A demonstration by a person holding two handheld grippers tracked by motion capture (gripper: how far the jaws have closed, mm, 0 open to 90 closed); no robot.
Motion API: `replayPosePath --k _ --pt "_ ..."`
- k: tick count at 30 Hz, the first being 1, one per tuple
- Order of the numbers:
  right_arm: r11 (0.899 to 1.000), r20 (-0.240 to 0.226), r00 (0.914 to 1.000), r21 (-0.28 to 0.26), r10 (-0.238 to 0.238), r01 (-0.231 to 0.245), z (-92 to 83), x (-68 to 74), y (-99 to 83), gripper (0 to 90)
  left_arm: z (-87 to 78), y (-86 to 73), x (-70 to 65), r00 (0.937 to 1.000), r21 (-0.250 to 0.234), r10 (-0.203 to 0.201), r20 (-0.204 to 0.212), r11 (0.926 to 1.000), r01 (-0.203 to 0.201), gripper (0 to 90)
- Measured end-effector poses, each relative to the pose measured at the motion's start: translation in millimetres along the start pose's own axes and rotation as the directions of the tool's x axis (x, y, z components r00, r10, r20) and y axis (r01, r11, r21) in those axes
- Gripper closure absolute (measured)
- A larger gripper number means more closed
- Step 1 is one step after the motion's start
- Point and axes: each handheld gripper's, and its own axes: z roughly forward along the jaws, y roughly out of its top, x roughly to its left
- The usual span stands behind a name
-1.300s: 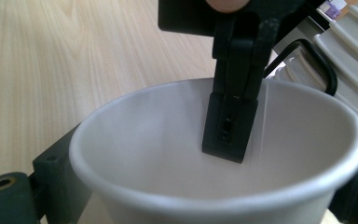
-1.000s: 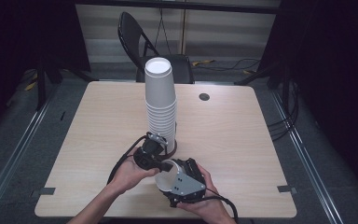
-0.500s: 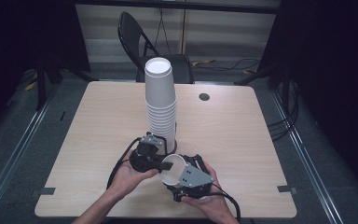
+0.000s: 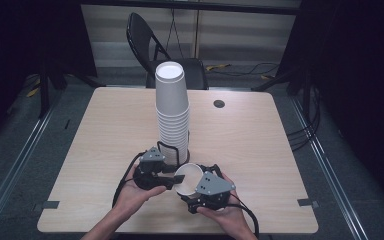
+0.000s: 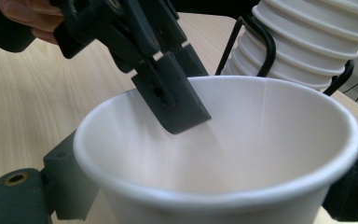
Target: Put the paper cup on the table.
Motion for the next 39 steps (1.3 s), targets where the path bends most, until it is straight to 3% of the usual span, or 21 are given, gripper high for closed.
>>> replayPosePath --k 8,16,17,21,27,33,39 --pt "0.999 0.008 0.9989 -0.004 0.046 -0.046 -3.0 -5.8 -3.8 10.9 -6.6 -0.4 3.5 0.9999 -0.058 -0.003 -0.015 0.9983 0.002 36.4" --pt "0.997 0.018 0.9968 0.005 0.078 -0.078 -3.7 -11.1 -5.3 10.9 -13.6 -6.1 7.9 0.9996 -0.125 0.021 -0.016 0.9919 -0.023 28.4" --pt "0.997 0.022 0.9964 0.009 0.082 -0.082 -3.8 -11.9 -5.7 10.9 -15.0 -7.0 8.9 0.9992 -0.126 0.026 -0.032 0.9915 -0.03 28.7" --pt "0.993 0.025 0.9932 -0.009 0.114 -0.114 -7.0 -18.1 -7.5 10.8 -19.6 -12.7 15.6 0.9989 -0.134 0.006 -0.047 0.9909 -0.012 28.5" --pt "0.983 0.043 0.9824 -0.033 0.182 -0.181 -12.3 -28.9 -9.4 10.6 -26.5 -22.5 23.6 0.9977 -0.126 0.003 -0.067 0.9919 -0.011 28.0" --pt "0.97 0.054 0.9692 -0.053 0.24 -0.237 -13.8 -38.5 -11.7 10.5 -33.2 -33.3 28.6 0.9952 -0.134 0.031 -0.093 0.99 -0.044 26.0" --pt "0.956 0.065 0.9554 -0.082 0.288 -0.282 -13.3 -51.9 -10.3 10.4 -36.9 -44.2 35.6 0.99 -0.157 -0.022 -0.139 0.9876 0.0 20.8"
